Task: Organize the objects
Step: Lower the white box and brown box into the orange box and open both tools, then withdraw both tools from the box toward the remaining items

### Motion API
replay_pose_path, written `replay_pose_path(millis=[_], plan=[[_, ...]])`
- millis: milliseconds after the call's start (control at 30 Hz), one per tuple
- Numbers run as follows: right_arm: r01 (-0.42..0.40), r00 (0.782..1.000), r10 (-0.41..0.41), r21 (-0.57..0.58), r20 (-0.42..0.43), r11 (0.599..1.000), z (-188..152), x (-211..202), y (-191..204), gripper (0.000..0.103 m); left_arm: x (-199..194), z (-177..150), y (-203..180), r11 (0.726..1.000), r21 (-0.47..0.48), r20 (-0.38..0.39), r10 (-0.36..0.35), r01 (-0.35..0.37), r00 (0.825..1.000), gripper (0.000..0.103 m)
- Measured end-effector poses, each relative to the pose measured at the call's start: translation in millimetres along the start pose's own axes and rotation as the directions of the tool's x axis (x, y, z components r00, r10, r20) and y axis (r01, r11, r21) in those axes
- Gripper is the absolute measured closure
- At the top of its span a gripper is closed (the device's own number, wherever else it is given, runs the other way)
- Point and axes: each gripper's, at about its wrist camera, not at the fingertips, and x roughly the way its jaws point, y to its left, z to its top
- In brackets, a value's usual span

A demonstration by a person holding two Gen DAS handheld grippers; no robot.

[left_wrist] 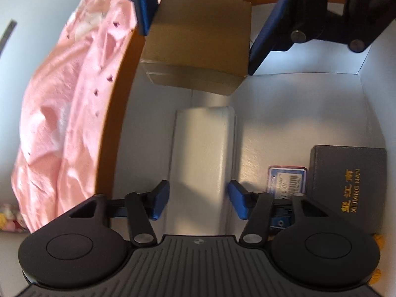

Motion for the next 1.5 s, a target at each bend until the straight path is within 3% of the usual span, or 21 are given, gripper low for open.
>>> replay_pose_path(millis=[167,300,500,800,867,933,1033,1100,1167,1333,1500], plan=[[-0.013,0.998,0.009,-0.069,-0.06,0.998,0.1,19.6,5.7,0.039,-0.7,-6.9,-0.6,0.999,-0.018,-0.005,-0.028,0.027,1.0,0.058],[-0.052,0.996,0.048,-0.048,-0.081,0.997,2.8,27.7,-0.9,0.039,-3.6,-9.7,0.3,0.999,-0.025,-0.004,-0.035,0.035,0.999,0.059],[-0.032,0.993,0.03,-0.019,-0.115,0.999,-1.6,35.3,-13.4,0.038,-7.5,-15.6,-1.1,0.999,-0.04,-0.009,-0.036,0.036,0.999,0.06],[-0.083,0.994,0.085,0.031,-0.068,0.996,-2.3,27.4,-13.4,0.04,-15.0,-19.0,-5.6,0.998,-0.055,-0.009,-0.031,0.03,0.999,0.061],[-0.093,0.994,0.095,0.03,-0.063,0.995,1.9,27.1,-12.0,0.053,-16.9,-18.6,-6.5,0.997,-0.066,-0.008,-0.03,0.029,1.0,0.061],[-0.108,0.992,0.109,0.027,-0.066,0.994,5.3,26.9,-10.3,0.059,-19.1,-18.7,-9.4,0.998,-0.064,-0.002,-0.023,0.023,1.0,0.062],[-0.103,0.99,0.103,0.002,-0.1,0.995,6.3,34.6,-9.8,0.061,-16.3,-30.3,-1.8,0.998,-0.065,0.009,-0.018,0.019,1.0,0.063],[-0.095,0.986,0.095,0.007,-0.137,0.995,4.7,40.1,-10.3,0.068,-18.5,-30.7,-1.3,0.997,-0.076,0.013,-0.021,0.022,1.0,0.065],[-0.083,0.981,0.089,0.038,-0.175,0.996,-0.2,44.2,-12.9,0.084,-21.6,-30.8,-0.5,0.996,-0.089,0.025,-0.026,0.028,0.999,0.066],[-0.091,0.987,0.102,0.092,-0.123,0.992,-4.2,31.0,-17.1,0.085,-38.8,-31.0,-5.0,0.993,-0.112,0.046,-0.037,0.042,0.998,0.067],[-0.114,0.987,0.119,0.055,-0.107,0.992,-3.0,24.2,-5.9,0.085,-42.4,-38.6,14.5,0.981,-0.173,-0.025,-0.088,0.082,0.996,0.066]])
